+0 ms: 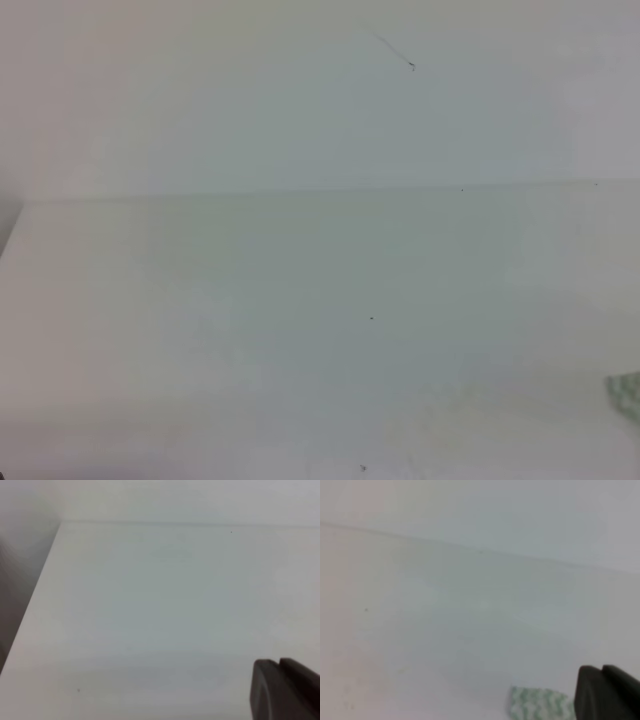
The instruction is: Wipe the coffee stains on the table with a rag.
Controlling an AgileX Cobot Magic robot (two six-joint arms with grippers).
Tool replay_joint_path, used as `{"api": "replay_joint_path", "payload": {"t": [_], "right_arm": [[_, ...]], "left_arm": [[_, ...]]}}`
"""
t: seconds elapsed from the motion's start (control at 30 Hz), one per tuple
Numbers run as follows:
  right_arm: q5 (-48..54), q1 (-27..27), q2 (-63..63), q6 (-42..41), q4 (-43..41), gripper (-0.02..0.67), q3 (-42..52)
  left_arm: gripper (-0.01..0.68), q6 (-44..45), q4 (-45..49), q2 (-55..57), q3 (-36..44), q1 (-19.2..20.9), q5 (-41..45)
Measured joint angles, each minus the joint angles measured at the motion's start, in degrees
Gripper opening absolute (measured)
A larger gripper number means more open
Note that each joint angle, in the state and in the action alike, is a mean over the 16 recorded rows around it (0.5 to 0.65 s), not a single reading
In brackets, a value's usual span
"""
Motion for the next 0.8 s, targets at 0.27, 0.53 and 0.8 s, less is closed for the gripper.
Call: {"api": "replay_joint_path", "payload": {"t": [0.27,0.53,0.8], "right_arm": [[-7.3,0.7,-1.9,-0.2,0.5,0.000,5.7],[-6.3,1.3,-2.1,-0.2,0.5,0.000,6.4],[-6.6,1.3,-6.5,-0.2,0.5,0.000,8.5]], "left_arm": [[-0.003,0.0,0.0,0.0,0.0,0.0,0.0],[-0.003,0.0,0.0,0.0,0.0,0.0,0.0],[-0.003,0.0,0.0,0.0,0.0,0.0,0.0]]}}
